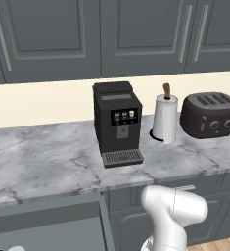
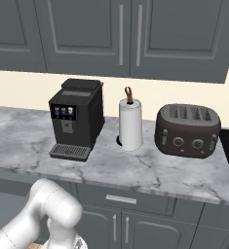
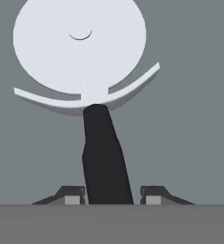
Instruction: Take the pizza cutter from the drawer on the left and place it on the dining counter for cutting.
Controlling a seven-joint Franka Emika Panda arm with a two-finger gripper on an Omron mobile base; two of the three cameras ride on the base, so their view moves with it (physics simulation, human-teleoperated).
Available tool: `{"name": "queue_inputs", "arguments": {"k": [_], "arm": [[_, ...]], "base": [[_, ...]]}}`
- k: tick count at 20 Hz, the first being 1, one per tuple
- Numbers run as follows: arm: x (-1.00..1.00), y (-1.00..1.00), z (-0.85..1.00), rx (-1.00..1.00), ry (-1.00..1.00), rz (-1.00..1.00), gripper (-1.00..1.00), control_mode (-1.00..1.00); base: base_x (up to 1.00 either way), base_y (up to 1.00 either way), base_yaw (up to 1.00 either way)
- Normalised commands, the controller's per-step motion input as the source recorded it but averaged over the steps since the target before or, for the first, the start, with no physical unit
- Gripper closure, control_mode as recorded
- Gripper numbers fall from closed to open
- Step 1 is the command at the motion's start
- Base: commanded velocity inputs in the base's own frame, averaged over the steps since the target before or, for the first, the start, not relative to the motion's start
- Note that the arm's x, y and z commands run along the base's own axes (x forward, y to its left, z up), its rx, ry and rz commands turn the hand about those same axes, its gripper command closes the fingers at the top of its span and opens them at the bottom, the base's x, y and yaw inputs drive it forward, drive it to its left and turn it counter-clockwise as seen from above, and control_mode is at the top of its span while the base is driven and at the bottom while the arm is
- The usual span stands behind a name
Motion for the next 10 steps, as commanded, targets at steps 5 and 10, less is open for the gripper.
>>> {"name": "queue_inputs", "arguments": {"k": [5, 10], "arm": [[-0.01, 0.02, 0.35, 0.00, -0.01, 0.00, 1.00, -1.00], [0.00, -0.02, 0.83, 0.00, 0.00, 0.00, 1.00, -1.00]], "base": [[0.00, 0.00, 0.00], [0.00, 0.00, 0.00]]}}
